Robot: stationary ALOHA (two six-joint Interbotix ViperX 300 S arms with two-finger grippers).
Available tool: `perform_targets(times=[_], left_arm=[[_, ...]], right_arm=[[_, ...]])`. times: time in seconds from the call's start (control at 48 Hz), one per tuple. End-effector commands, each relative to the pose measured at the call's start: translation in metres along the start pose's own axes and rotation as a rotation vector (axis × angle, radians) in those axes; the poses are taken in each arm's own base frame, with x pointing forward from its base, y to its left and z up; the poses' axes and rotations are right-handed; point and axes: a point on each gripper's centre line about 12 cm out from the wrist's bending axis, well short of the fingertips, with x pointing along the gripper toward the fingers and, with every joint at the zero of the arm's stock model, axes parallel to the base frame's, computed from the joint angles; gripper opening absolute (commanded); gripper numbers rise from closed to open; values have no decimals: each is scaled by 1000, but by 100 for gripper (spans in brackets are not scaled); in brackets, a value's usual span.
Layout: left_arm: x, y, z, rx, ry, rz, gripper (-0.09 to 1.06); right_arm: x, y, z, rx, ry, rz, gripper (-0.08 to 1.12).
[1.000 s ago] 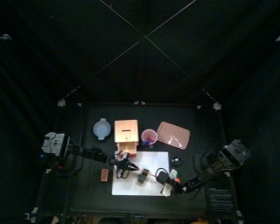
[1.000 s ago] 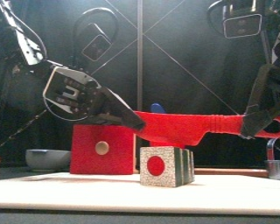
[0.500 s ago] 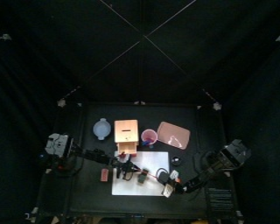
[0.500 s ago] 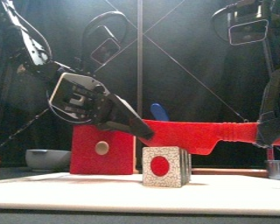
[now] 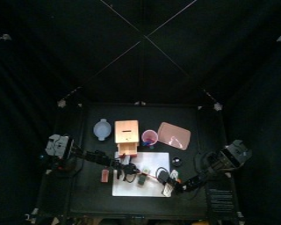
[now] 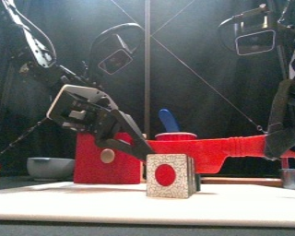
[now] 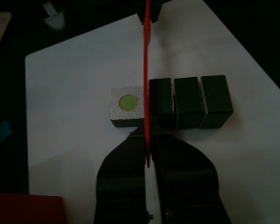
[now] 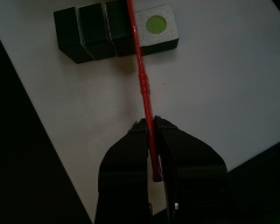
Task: Place sushi on board then cut the sushi with the knife then place the pieces on the plate
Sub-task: Cut the sushi into 4 pieces
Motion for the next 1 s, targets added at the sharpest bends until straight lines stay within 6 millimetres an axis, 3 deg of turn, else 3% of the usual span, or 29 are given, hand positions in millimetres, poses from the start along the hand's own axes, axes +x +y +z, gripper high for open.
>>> perform_targets(times=[0.021,0.312,0.521,0.646,0.896,1.0], left_arm=[[-4,5,1,-11,7,12,32],[-26,5,30,2,-89,19,32],[-22,-23,27,-6,-73,-32,32],[-18,-22,23,-26,-57,-22,32],[-23,-20,34,5,-90,-21,32],[-20,-21,30,13,-77,-23,32]], right_arm=[[-10,0,8,21,-21,25,33],[-41,2,37,-24,-91,77,33],[-28,24,29,-31,-28,116,33],[-19,28,25,-32,-10,96,33],[-26,17,30,-24,-35,51,33],[-22,21,27,-26,-20,58,33]])
